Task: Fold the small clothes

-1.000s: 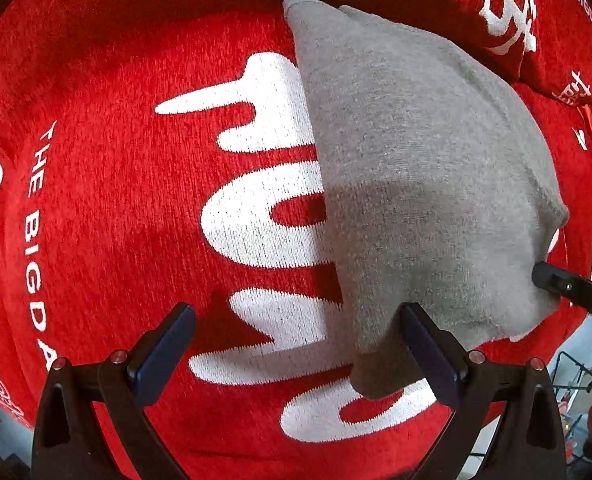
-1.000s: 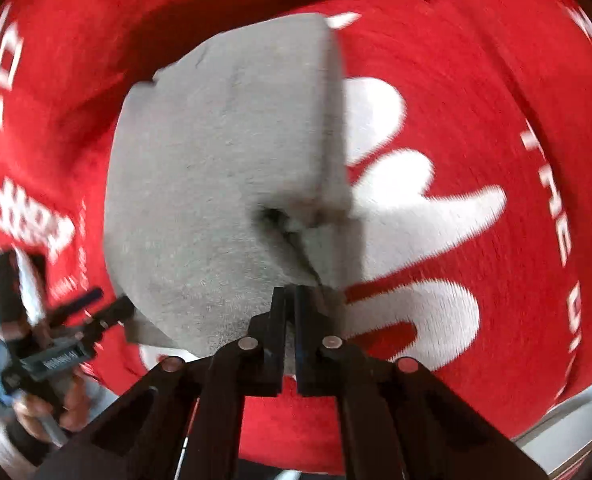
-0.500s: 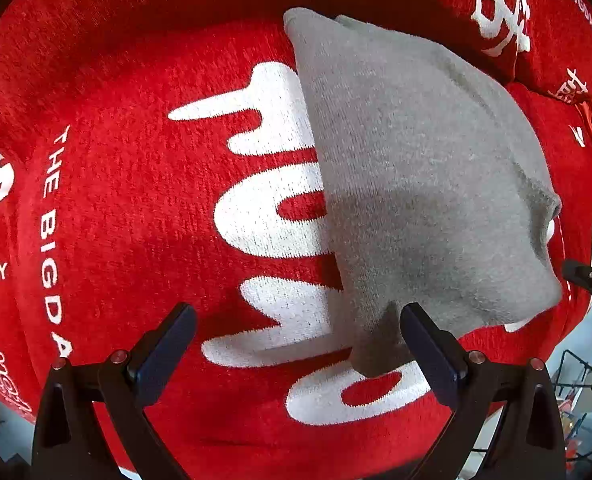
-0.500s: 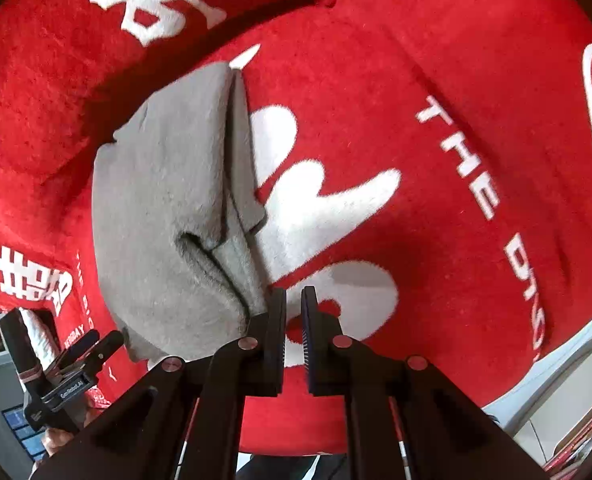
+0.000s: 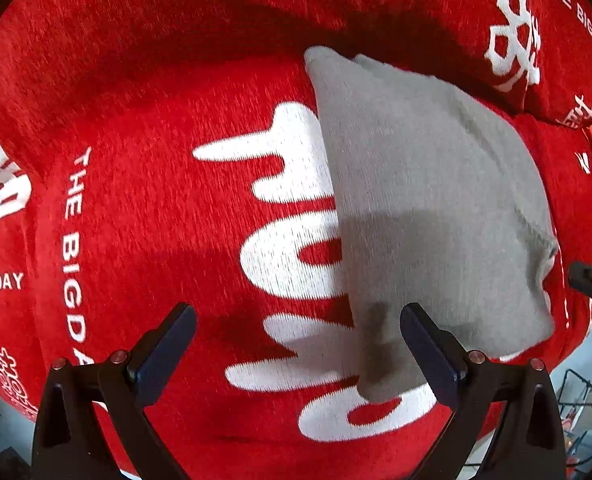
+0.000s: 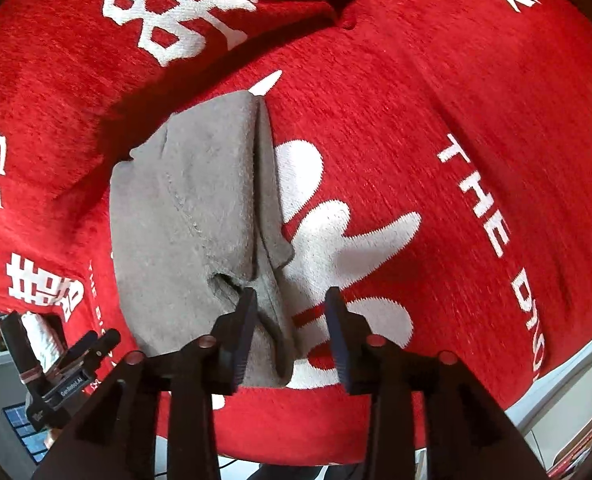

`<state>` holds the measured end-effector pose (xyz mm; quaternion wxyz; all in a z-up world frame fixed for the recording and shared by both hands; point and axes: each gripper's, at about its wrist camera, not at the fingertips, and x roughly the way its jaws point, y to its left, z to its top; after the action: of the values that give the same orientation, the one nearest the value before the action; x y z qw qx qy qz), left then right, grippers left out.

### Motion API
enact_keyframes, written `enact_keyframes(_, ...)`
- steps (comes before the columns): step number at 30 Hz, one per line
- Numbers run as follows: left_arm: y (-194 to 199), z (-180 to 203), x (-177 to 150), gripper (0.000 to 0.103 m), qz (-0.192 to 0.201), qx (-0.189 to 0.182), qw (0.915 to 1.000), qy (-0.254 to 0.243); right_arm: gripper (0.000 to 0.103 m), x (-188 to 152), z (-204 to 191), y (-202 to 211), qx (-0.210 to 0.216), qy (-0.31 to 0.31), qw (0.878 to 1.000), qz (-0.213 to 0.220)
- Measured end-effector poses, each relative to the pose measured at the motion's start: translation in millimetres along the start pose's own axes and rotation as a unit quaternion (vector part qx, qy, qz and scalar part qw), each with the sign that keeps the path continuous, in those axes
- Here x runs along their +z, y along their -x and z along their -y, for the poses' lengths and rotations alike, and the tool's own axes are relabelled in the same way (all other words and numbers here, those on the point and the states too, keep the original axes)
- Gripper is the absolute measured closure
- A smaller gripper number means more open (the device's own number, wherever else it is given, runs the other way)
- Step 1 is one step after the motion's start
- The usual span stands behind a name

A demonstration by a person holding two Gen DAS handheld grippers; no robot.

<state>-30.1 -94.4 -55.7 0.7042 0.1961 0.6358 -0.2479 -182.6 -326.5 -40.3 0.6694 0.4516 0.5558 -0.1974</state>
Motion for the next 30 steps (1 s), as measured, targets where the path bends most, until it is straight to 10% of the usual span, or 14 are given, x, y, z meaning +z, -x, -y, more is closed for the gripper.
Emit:
enact_keyframes(11, -5, -18, 25, 0.002, -0.001, 0.006, 0.9991, 0.042, 0.031, 5, 1, -6, -0.007, 0.003, 1.0, -0.009)
enact_keyframes(30, -19, -10, 30, 0.002, -0.025, 0.043, 0.9985, 0.022, 0.029, 19, -4, -18, 0.002, 0.014, 1.0, -0.016)
